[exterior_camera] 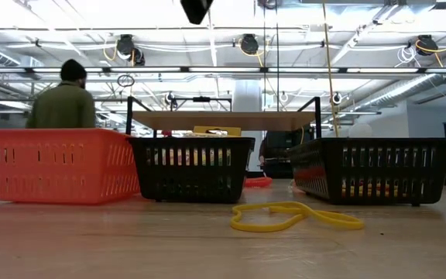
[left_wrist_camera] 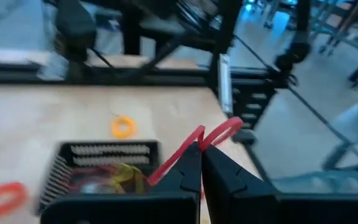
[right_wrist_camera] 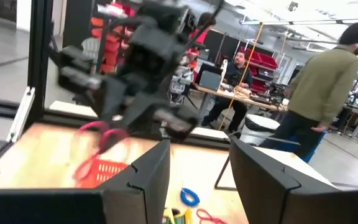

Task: Pick & Place Office Desk Supplies
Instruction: Put the red rubber band into the right black bin

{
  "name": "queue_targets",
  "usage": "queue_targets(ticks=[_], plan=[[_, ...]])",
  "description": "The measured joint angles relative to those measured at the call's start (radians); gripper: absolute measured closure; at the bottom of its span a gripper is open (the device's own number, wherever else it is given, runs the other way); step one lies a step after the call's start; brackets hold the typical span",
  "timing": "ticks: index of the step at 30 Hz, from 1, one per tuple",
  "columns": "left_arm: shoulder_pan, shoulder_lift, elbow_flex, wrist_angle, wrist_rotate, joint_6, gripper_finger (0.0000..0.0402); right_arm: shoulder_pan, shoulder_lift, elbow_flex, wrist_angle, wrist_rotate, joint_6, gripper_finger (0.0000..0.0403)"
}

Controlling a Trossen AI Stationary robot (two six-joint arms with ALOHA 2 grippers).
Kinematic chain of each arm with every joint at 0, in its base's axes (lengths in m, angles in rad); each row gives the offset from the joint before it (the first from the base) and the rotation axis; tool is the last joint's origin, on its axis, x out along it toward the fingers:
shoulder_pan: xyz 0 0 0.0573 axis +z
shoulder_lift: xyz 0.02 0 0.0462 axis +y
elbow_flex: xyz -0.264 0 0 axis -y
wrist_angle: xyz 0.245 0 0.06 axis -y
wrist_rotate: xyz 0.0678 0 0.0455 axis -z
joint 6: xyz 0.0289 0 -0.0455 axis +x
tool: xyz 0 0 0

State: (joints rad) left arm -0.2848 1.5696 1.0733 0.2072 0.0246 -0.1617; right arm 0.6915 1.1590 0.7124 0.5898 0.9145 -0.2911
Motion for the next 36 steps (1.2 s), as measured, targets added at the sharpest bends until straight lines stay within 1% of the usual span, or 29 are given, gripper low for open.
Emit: queue_targets(ticks=[3, 5, 7, 9, 12, 15, 22, 31, 36], plan=[[0.048, 0.000, 0.000, 0.035, 0.008, 0.037, 0.0400, -0.019, 0.007, 0.000, -0.045, -0.004, 0.048, 0.0248], [0.075, 0.000, 0.000, 0.051, 0.037, 0.050, 0.0400, -0.040, 0.014, 0.000, -0.071, -0.022, 0.077, 0.0248], [0.093, 0.000, 0.000, 0.056, 0.060, 0.050, 0.0400, -0.066, 0.025, 0.000, -0.080, -0.067, 0.099, 0.0248], [0.101, 0.000, 0.000, 0.073, 0.062, 0.054, 0.0400, -0.094, 0.040, 0.000, -0.074, -0.124, 0.117, 0.0248], [0.106, 0.000, 0.000, 0.116, 0.062, 0.056, 0.0400, -0.138, 0.071, 0.000, -0.043, -0.196, 0.147, 0.0248], [0.108, 0.000, 0.000, 0.124, 0.063, 0.076, 0.0400, -0.173, 0.104, 0.000, -0.007, -0.267, 0.153, 0.0248], [0.108, 0.000, 0.000, 0.142, 0.059, 0.100, 0.0400, -0.218, 0.179, 0.000, 0.126, -0.419, 0.160, 0.0248], [0.118, 0.000, 0.000, 0.153, 0.053, 0.116, 0.0399, -0.265, 0.198, 0.000, 0.135, -0.527, 0.232, 0.0248], [0.122, 0.000, 0.000, 0.162, 0.053, 0.111, 0.0399, -0.272, 0.198, 0.000, 0.132, -0.525, 0.246, 0.0248]])
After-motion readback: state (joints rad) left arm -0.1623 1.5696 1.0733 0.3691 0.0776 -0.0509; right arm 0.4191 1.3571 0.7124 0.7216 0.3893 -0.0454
